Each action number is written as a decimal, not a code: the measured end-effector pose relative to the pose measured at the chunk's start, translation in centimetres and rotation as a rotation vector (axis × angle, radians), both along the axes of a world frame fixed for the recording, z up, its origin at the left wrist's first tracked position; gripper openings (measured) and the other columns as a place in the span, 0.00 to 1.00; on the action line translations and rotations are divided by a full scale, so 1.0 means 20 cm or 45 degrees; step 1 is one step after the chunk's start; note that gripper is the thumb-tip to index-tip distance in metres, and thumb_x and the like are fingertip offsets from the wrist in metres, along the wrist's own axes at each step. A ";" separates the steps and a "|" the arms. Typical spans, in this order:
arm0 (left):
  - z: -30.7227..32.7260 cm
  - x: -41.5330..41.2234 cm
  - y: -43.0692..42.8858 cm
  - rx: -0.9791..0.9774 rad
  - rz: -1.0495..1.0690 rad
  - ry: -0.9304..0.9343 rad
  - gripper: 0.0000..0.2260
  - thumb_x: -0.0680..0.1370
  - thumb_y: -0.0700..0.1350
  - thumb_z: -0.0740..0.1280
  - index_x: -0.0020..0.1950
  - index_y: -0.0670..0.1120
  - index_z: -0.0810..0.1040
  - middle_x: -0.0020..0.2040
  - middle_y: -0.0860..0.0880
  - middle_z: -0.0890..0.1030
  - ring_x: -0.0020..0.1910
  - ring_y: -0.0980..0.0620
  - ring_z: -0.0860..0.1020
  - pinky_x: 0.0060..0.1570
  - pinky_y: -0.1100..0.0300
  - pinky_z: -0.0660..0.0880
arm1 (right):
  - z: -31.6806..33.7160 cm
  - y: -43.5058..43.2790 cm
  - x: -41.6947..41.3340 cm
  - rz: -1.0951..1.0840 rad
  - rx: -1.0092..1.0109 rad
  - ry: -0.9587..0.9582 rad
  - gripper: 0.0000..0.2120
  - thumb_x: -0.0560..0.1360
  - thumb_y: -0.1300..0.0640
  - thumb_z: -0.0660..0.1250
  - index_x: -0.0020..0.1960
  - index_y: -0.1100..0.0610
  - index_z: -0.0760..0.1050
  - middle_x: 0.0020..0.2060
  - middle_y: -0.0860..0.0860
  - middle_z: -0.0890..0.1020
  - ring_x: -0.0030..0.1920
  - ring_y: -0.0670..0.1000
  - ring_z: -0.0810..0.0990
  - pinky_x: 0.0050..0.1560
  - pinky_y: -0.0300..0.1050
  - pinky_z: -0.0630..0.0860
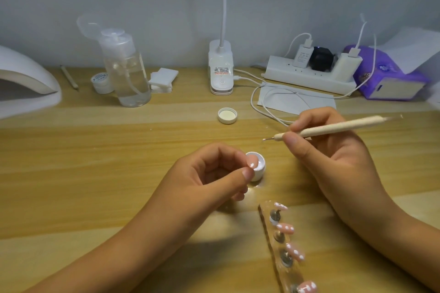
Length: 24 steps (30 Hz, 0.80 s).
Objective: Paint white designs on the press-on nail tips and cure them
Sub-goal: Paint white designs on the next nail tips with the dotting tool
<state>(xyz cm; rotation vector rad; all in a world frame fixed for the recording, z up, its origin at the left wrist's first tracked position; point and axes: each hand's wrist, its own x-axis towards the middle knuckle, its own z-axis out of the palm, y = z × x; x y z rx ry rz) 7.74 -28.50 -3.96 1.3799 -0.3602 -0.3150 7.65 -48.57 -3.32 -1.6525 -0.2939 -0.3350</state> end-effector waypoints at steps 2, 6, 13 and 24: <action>0.00 0.00 0.00 0.018 -0.022 -0.020 0.04 0.71 0.42 0.71 0.42 0.50 0.83 0.37 0.53 0.82 0.34 0.57 0.77 0.37 0.66 0.74 | 0.00 -0.02 0.00 0.002 0.109 0.056 0.09 0.69 0.54 0.75 0.42 0.47 0.75 0.37 0.46 0.77 0.39 0.45 0.73 0.42 0.33 0.72; 0.00 0.00 0.00 0.035 -0.069 -0.053 0.03 0.71 0.44 0.73 0.43 0.51 0.83 0.40 0.53 0.82 0.35 0.57 0.77 0.38 0.67 0.74 | 0.00 -0.04 0.00 0.095 0.271 0.161 0.07 0.67 0.55 0.70 0.38 0.49 0.72 0.34 0.47 0.73 0.38 0.47 0.71 0.51 0.45 0.71; -0.01 0.00 0.00 0.072 -0.082 -0.060 0.06 0.68 0.50 0.74 0.42 0.50 0.83 0.37 0.53 0.81 0.35 0.57 0.77 0.38 0.67 0.73 | 0.02 0.00 -0.02 0.276 0.533 0.257 0.11 0.69 0.57 0.69 0.31 0.52 0.69 0.25 0.48 0.69 0.27 0.44 0.70 0.45 0.48 0.81; 0.01 -0.01 -0.01 0.080 -0.123 -0.053 0.04 0.70 0.42 0.72 0.39 0.51 0.83 0.33 0.54 0.81 0.33 0.58 0.77 0.36 0.68 0.73 | 0.03 0.03 -0.05 0.366 0.424 0.312 0.10 0.67 0.59 0.70 0.31 0.54 0.69 0.26 0.51 0.71 0.28 0.45 0.71 0.38 0.43 0.80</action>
